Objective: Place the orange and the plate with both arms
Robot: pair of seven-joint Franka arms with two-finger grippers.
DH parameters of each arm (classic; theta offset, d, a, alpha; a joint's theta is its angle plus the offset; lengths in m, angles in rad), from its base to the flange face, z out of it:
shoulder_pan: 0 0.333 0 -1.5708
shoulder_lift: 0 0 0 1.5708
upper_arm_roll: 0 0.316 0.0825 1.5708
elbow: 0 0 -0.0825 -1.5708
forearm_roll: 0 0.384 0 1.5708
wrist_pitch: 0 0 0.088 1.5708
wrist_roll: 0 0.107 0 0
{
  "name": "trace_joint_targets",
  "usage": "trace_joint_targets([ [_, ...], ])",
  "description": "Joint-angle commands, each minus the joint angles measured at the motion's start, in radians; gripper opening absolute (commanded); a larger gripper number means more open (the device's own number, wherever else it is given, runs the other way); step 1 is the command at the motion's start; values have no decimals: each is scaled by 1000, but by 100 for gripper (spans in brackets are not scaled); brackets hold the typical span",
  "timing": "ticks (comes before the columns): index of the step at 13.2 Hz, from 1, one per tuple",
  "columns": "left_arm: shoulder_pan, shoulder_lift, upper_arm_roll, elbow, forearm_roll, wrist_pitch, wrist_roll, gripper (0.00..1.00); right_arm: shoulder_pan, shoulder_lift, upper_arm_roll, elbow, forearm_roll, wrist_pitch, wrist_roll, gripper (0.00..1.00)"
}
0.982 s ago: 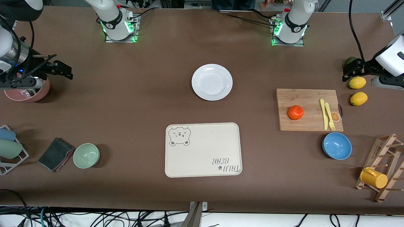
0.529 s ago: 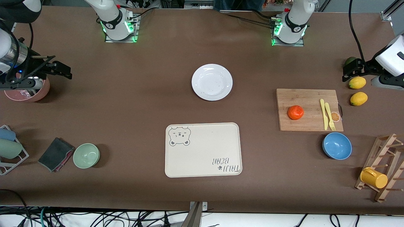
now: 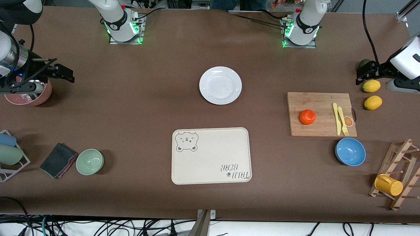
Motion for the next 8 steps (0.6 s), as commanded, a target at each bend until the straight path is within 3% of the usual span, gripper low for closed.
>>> trace_joint_targets([
  [1, -2, 14, 1, 31, 14, -14, 16, 100, -7, 12, 2, 31, 5, -24, -11, 100],
  [8, -2, 14, 1, 31, 12, -14, 12, 100, -5, 16, 2, 31, 5, -35, -14, 100],
])
